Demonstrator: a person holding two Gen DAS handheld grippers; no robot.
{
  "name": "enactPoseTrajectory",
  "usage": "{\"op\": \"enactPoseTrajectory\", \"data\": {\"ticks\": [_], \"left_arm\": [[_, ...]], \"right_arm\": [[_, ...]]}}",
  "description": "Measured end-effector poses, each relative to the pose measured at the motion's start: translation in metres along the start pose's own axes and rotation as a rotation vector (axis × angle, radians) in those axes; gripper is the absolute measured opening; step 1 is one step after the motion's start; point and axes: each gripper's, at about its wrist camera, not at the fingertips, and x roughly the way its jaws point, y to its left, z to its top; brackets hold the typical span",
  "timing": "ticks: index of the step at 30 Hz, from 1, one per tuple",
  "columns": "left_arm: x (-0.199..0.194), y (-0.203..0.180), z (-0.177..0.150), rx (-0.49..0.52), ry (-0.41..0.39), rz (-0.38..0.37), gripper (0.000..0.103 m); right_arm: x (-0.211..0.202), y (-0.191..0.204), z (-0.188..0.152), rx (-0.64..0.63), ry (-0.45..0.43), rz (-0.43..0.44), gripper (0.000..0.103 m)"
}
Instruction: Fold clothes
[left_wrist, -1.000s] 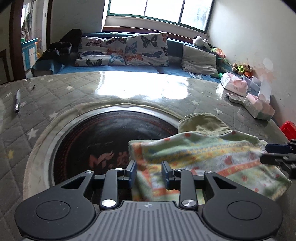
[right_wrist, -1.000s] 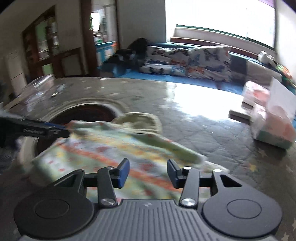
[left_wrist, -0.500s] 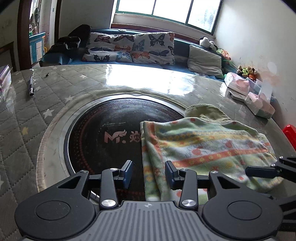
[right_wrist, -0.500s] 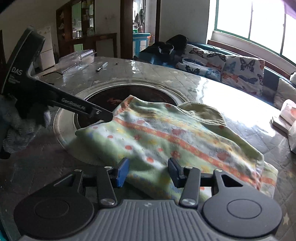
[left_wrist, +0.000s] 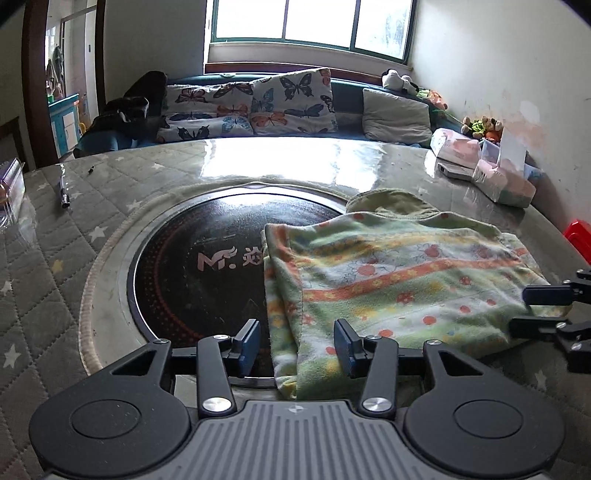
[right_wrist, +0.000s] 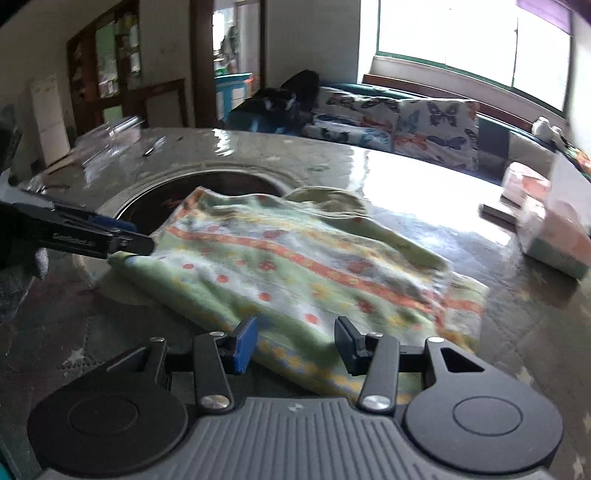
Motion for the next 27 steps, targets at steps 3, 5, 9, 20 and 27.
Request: {"op": "enactPoseTrajectory", "data": {"ticks": [3, 5, 9, 20, 27], "left_arm": [[0.003, 0.002, -0.003, -0.001, 0.009, 0.006, 0.049], [0.003, 0.003, -0.003, -0.009, 0.011, 0.005, 0.049], [0.0, 0.007, 0.0, -0.043, 0.014, -0.006, 0.049], [0.002, 0.016, -0.003, -0.077, 0.026, -0.015, 0.051], [0.002, 0.023, 0.0, -0.11, 0.038, -0.04, 0.048]], "right_arm": [[0.0, -0.015, -0.011, 0.033, 0.031, -0.034, 0.046], [-0.005, -0.022, -0.016, 0.043, 0.029, -0.031, 0.044], [-0.016, -0.032, -0.016, 0.074, 0.016, -0.042, 0.043], [-0.015, -0.031, -0.012, 0.052, 0.037, -0.042, 0.041], [-0.01, -0.007, 0.008, -0.044, 0.04, 0.016, 0.041]]}}
